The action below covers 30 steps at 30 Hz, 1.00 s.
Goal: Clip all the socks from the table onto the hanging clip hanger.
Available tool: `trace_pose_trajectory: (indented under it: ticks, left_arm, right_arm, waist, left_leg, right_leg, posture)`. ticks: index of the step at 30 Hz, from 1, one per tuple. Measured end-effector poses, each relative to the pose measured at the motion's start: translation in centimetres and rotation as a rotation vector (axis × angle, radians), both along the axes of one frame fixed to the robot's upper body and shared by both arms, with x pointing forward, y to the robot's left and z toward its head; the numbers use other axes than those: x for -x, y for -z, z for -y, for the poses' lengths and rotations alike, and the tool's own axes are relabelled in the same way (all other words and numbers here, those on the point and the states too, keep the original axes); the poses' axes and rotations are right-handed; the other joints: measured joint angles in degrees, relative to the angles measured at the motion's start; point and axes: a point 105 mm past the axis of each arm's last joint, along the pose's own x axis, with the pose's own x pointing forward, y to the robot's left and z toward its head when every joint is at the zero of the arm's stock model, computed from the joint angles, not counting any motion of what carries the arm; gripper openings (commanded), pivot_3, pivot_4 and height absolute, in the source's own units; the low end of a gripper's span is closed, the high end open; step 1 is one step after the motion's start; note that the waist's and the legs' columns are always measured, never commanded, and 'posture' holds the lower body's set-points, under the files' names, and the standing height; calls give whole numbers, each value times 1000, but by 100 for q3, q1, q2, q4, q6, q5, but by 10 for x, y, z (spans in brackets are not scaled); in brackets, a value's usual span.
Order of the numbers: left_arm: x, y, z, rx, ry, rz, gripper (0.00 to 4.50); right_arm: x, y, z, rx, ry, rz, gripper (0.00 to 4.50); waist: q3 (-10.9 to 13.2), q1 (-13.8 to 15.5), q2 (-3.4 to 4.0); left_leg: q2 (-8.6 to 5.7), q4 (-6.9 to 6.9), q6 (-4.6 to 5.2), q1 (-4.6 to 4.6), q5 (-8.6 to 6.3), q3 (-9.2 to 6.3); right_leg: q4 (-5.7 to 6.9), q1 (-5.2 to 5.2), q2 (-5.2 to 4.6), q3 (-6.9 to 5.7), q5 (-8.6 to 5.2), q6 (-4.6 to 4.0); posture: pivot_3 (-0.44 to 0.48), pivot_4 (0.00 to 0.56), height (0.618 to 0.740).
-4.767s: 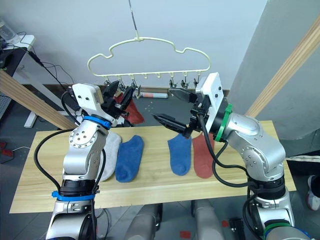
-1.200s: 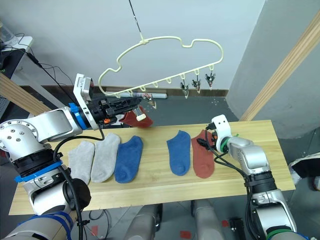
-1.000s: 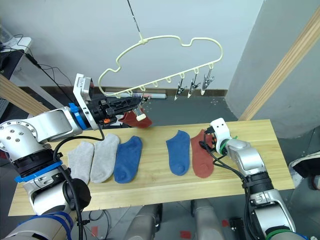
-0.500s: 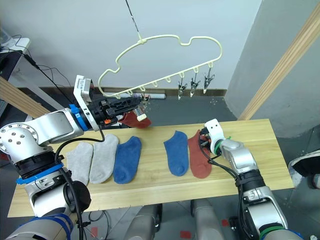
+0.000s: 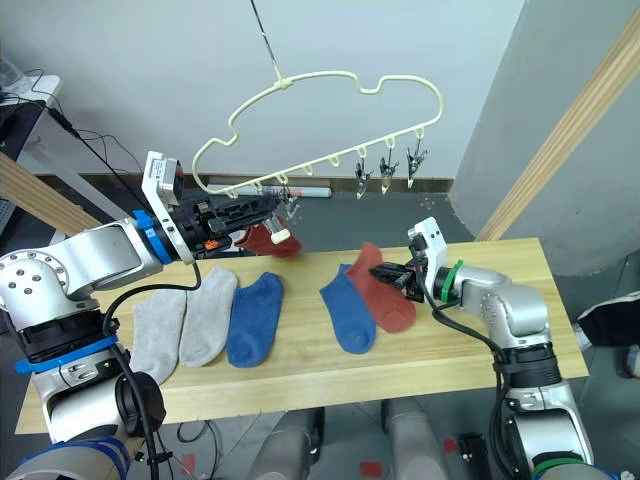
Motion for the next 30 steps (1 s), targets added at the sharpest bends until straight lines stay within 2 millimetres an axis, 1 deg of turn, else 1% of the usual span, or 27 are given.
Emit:
trace_pose_trajectory:
  ticks: [3, 5, 7, 9, 10, 12, 16, 20, 30]
  left_arm:
    - [1, -1, 2, 6, 5, -1, 508]
    - [0, -1, 2, 7, 3, -4, 508]
    - [1, -1, 3, 10, 3, -6, 508]
    - [0, -2, 2, 13, -4, -10, 508]
    - [0, -2, 4, 14, 3, -11, 508]
    - [0, -1, 5, 18, 5, -18, 508]
    - [0, -1, 4, 19, -4, -24, 508]
    - [1, -1, 3, 24, -6, -30, 508]
    - [2, 0, 4, 37, -9, -38, 508]
  right_arm:
    - [12, -7, -11, -45, -82, -32, 34]
    - [18, -8, -16, -64, -123, -60, 34]
    - [21, -8, -20, -68, -139, -67, 34]
    - [24, -8, -31, -77, -164, -73, 34]
    - [27, -7, -40, -83, -187, -78, 34]
    - [28, -7, -49, -93, -211, -75, 34]
    - [24, -12, -57, -108, -208, -58, 34]
    - [25, -17, -61, -121, -222, -45, 34]
    - [25, -20, -66, -132, -221, -44, 34]
  waist:
    - [0, 9, 0]
    - [0, 19, 0]
    - [0, 23, 0]
    - [0, 10, 0]
    - [0, 9, 0]
    - [0, 14, 0]
    - [0, 43, 0]
    - [0, 45, 0]
    - [0, 49, 1]
  left_leg:
    - [0, 0, 0, -1, 0, -2]
    - [-1, 0, 0, -2, 0, -2]
    - [-2, 0, 0, -2, 0, -1]
    - [0, -1, 0, -2, 0, -1]
    - [0, -2, -1, -2, 0, -3]
    - [-1, 0, -1, -3, 0, 0]
    - [-3, 0, -1, -5, 0, -3]
    - [-2, -3, 0, -4, 0, -4]
    - [-2, -4, 3, -4, -1, -4]
  right_leg:
    - [0, 0, 0, -1, 0, 0]
    - [-2, -1, -1, 0, 0, 0]
    - [-3, -2, -2, 0, 0, 0]
    - [0, -5, -2, 0, 0, 0]
    - [1, -6, -2, -1, 0, 0]
    - [0, -6, -2, 1, 0, 0]
    - [-3, -5, -4, -1, 0, 0]
    - [-3, -6, -4, -2, 0, 0]
    - [-3, -7, -4, 0, 0, 0]
  posture:
    - [-3, 346, 740]
    - [-2, 346, 740]
    - [0, 344, 740]
    - [1, 344, 740]
    - [2, 346, 740]
    - [5, 347, 740]
    - [5, 350, 740]
    - [8, 352, 740]
    - [9, 359, 740]
